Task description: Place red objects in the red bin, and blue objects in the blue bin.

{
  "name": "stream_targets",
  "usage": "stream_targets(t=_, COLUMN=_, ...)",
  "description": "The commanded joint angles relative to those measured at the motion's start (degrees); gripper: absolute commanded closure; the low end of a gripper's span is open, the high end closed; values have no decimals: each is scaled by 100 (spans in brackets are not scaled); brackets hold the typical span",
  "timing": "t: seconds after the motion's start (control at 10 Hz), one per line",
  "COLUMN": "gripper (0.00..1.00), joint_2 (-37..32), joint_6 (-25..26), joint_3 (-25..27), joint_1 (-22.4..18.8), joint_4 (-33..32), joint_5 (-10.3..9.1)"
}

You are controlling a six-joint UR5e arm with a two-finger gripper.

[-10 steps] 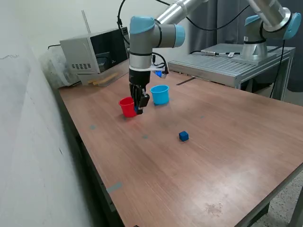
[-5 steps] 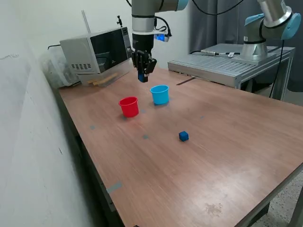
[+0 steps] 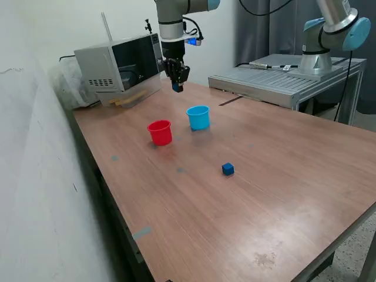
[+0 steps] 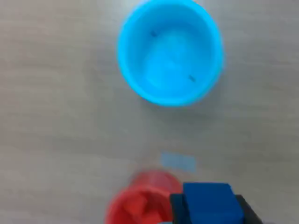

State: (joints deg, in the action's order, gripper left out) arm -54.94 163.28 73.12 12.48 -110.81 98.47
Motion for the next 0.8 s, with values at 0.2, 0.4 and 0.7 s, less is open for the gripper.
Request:
stream_targets(t=0.2, gripper=100, joint_2=-349, joint_6=-989, joint_3=1184, joint_1=738, joint_4=-55, joint_5=15)
stream_targets(t=0.4, gripper=100, joint_2=-534, joint_6=-1201, joint_3=1590, joint_1=729, joint_4=-212, joint_5=-3)
stream_targets(t=0.7, gripper=100, joint_2=-1009, joint_6=-1842, joint_3=2241, joint_1=650, joint_4=-642, joint_5=-195)
